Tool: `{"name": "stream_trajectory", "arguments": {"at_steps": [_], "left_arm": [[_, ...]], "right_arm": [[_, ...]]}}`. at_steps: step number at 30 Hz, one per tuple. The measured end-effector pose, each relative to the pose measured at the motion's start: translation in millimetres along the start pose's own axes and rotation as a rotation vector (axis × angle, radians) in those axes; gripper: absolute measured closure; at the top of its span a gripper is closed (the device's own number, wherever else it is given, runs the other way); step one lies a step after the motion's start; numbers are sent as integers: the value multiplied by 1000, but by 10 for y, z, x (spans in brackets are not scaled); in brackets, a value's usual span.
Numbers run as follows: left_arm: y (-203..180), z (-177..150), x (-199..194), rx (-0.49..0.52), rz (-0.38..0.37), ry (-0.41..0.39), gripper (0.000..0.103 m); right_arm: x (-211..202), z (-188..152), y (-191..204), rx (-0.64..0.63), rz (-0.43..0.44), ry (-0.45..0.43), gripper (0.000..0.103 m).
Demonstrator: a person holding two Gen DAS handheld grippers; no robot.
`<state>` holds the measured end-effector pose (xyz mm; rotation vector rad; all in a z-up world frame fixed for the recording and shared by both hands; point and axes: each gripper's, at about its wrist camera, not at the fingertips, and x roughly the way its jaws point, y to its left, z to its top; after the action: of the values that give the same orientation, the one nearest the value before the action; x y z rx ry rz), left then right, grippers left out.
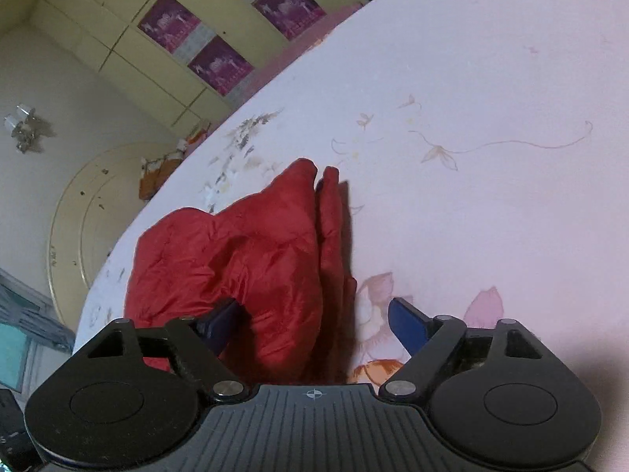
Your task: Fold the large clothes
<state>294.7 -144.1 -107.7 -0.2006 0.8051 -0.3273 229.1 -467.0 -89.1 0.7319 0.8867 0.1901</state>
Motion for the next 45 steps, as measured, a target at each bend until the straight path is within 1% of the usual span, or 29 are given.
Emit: {"name": "stream_trajectory", "arguments": {"at_steps": [2,3,4,6,8,9,10,11,13,14,17,20,23,26,29,31,35,37,41,43,45], "left_arm": [[15,7,30,-6,-19,10,25],[42,9,51,-21,-37,16,26],[80,8,73,-46,-60,23,27],[200,0,146,-129,-127,51,27],[318,-20,232,-211,-178,78,27],[363,-29,269,-246,-197,87,27],[387,-34,294,-272,-213,91,30],[400,-39,309,-292,-225,90,36],[378,-24,278,-290,-225,77,44],[353,-10,240,-280,-216,68,47],[301,46,50,-244,-201,41,52],[304,99,-180,-209,-201,6,52],[463,190,-392,-203,-209,-31,52],[757,292,-600,-200,-212,-57,52],[1196,391,-793,-202,-206,-72,53],[1536,442,-923,-211,-192,-68,53],[2261,500,-1119,-228,-151,-64,53],[2601,518,-1147,-246,-141,-47,53],[3163,549,-1042,-265,-130,6,52],[3357,517,-894,-285,-129,40,51],[3497,478,-771,-315,-165,43,49]], "right_arm": [[6,10,19,13,3,29,24],[20,14,11,30,17,46,35],[51,15,-21,69,43,72,43],[92,-1,-106,149,90,89,46],[149,19,-144,186,117,88,47],[164,26,-157,197,133,93,56],[212,26,-177,210,160,111,65],[239,16,-197,220,177,117,68],[227,8,-179,202,204,102,82],[184,4,-141,186,214,83,84],[65,-13,-1,156,224,44,85],[-12,-25,210,135,242,29,86],[-48,-63,544,84,256,14,86],[43,-137,941,48,265,7,86],[315,-272,1389,17,271,8,86],[536,-400,1728,10,276,19,86],[1104,-669,2370,-15,282,69,86],[1373,-782,2578,-18,283,89,86],[1875,-1020,2833,-3,269,127,86],[2061,-1101,2772,14,242,140,86],[2202,-1121,2702,34,213,139,85]]}}
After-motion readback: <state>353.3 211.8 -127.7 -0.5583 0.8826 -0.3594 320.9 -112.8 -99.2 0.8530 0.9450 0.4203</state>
